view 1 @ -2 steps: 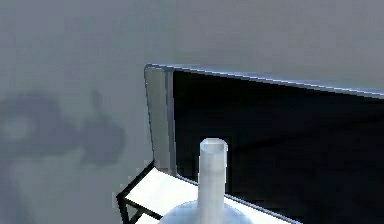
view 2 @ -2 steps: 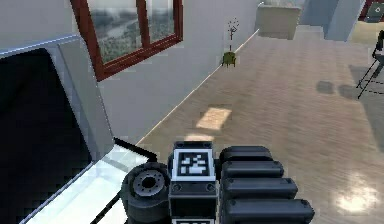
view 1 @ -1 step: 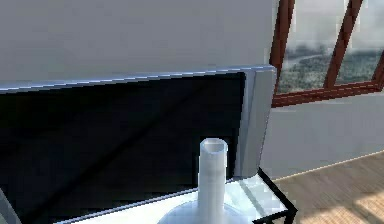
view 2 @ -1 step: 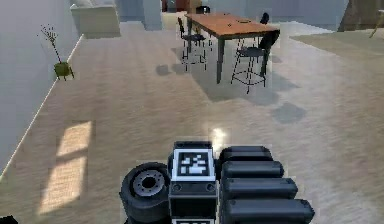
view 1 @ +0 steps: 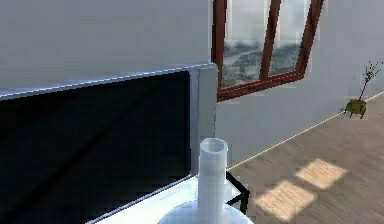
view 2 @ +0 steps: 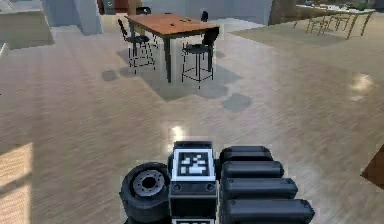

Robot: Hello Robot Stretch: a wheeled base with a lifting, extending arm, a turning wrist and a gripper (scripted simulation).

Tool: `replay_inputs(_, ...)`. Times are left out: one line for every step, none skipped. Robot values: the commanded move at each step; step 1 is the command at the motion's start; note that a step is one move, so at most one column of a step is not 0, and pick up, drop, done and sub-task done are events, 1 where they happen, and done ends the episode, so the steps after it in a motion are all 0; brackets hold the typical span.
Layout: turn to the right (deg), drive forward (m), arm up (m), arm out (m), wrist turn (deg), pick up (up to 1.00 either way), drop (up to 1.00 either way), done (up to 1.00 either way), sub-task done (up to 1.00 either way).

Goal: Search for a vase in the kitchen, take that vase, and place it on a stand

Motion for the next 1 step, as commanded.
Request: replay_inputs(-45.0,0.0,0.0,0.0,0.0,0.0,0.0,0.0,0.0)
